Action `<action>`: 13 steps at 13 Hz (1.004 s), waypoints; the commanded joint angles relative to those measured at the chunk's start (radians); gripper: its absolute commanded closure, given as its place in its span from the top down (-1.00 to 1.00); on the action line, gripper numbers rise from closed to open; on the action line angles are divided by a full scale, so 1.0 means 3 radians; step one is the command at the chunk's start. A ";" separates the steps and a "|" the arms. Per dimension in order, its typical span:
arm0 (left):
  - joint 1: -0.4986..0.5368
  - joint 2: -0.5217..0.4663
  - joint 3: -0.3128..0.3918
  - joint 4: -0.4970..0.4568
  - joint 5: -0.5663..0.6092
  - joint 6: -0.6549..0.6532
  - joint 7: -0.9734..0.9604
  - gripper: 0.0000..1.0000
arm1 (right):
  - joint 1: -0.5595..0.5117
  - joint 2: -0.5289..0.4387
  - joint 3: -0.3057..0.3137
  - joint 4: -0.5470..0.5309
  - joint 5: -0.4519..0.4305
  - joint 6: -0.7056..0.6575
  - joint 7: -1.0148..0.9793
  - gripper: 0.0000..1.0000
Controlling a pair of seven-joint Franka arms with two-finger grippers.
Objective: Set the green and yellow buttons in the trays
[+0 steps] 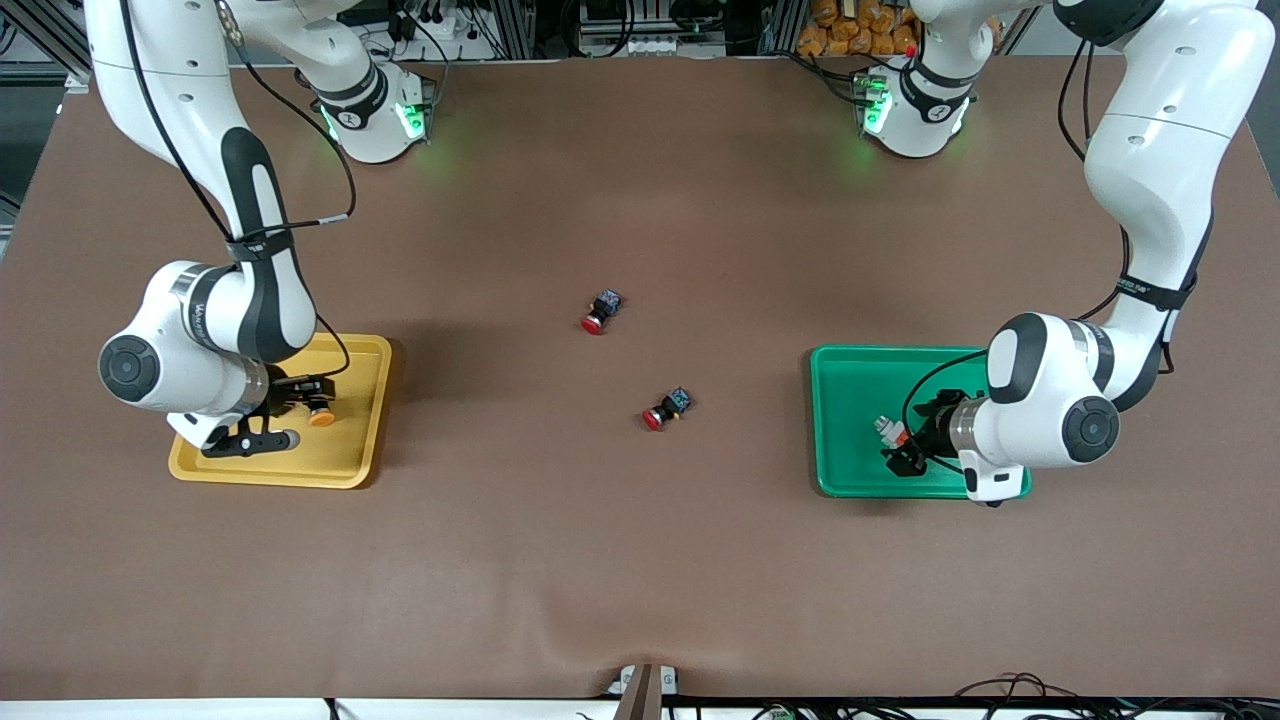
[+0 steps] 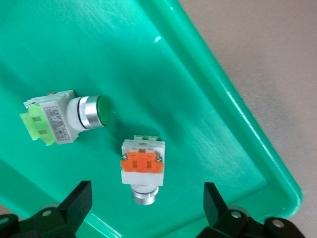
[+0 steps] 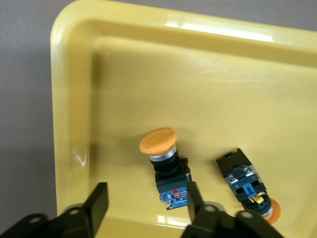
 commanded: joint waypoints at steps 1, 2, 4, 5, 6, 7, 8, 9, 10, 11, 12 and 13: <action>0.0011 -0.0236 -0.0019 -0.0024 0.0073 -0.0011 0.0069 1.00 | -0.0042 0.0021 0.0033 0.0034 0.0083 -0.0008 -0.0048 1.00; 0.0022 -0.0312 -0.0019 -0.0019 0.0073 -0.0021 0.0125 1.00 | -0.0032 0.0021 0.0033 0.0029 0.0083 -0.0029 -0.0028 1.00; 0.0067 -0.0471 -0.0014 0.0007 0.0073 -0.0108 0.0247 1.00 | 0.0009 0.0006 0.0033 0.0024 0.0210 -0.0136 -0.0002 1.00; 0.0118 -0.0558 -0.0014 0.0032 0.0088 -0.0169 0.0349 1.00 | 0.0009 0.0000 0.0033 0.0024 0.0358 -0.0248 -0.0002 1.00; 0.0164 -0.0675 -0.0014 0.0063 0.0149 -0.0271 0.0593 1.00 | 0.0019 -0.0020 0.0033 0.0029 0.0471 -0.0330 -0.0002 1.00; 0.0205 -0.0783 -0.0014 0.0124 0.0231 -0.0358 0.0955 1.00 | 0.0019 -0.0035 0.0033 0.0034 0.0477 -0.0376 -0.0002 1.00; 0.0246 -0.0834 -0.0014 0.0200 0.0247 -0.0414 0.1237 1.00 | 0.0019 -0.0056 0.0028 0.0034 0.0477 -0.0402 -0.0007 1.00; 0.0307 -0.0875 -0.0019 0.0267 0.0252 -0.0481 0.1412 1.00 | 0.0019 -0.0112 0.0018 0.0034 0.0477 -0.0453 -0.0007 1.00; 0.0333 -0.0947 -0.0024 0.0288 0.0252 -0.0537 0.1505 1.00 | 0.0019 -0.0198 0.0008 0.0034 0.0477 -0.0565 -0.0007 1.00; 0.0334 -0.1033 -0.0014 0.0288 0.0257 -0.0538 0.1607 1.00 | 0.0019 -0.0321 -0.0003 0.0039 0.0441 -0.0692 -0.0012 1.00; 0.0334 -0.1115 -0.0009 0.0288 0.0257 -0.0543 0.1740 1.00 | -0.0006 -0.0448 -0.0008 0.0039 0.0416 -0.0815 -0.0012 1.00; 0.0344 -0.1197 -0.0009 0.0293 0.0257 -0.0558 0.1873 1.00 | -0.0072 -0.0536 -0.0003 0.0074 0.0385 -0.1009 -0.0012 1.00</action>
